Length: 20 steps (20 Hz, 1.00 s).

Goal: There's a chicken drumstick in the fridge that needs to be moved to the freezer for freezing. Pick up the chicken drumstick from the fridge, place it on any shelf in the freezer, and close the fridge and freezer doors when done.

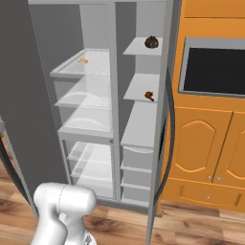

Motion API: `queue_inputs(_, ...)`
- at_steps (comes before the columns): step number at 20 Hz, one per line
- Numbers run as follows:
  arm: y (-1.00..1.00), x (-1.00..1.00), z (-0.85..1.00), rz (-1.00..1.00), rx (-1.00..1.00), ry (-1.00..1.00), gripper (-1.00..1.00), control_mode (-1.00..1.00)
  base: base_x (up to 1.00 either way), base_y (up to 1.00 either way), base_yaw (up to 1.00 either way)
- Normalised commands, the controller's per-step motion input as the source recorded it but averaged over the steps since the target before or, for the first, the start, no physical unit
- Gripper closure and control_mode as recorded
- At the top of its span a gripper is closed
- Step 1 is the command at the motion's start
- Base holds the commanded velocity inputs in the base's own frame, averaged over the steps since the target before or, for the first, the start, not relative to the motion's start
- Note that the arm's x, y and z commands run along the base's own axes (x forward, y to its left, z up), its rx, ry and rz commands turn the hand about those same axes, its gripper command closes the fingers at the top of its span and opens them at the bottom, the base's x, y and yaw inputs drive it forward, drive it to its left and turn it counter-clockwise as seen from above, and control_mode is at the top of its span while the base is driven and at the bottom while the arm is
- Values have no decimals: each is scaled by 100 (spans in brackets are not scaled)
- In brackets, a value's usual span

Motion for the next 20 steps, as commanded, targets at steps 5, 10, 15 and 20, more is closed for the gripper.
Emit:
queue_inputs(5, 92, -9, -68, -5, 30, -22, -100, -100, 0, 0, 0)
queue_inputs(10, 100, 4, -48, -7, 2, -13, -100, -100, 0, 0, 0)
queue_inputs(15, 92, 26, -47, -8, 1, -5, -100, -100, 0, 0, 0)
queue_inputs(20, 74, 57, -52, -12, -1, 0, -100, -100, 0, 0, 0)
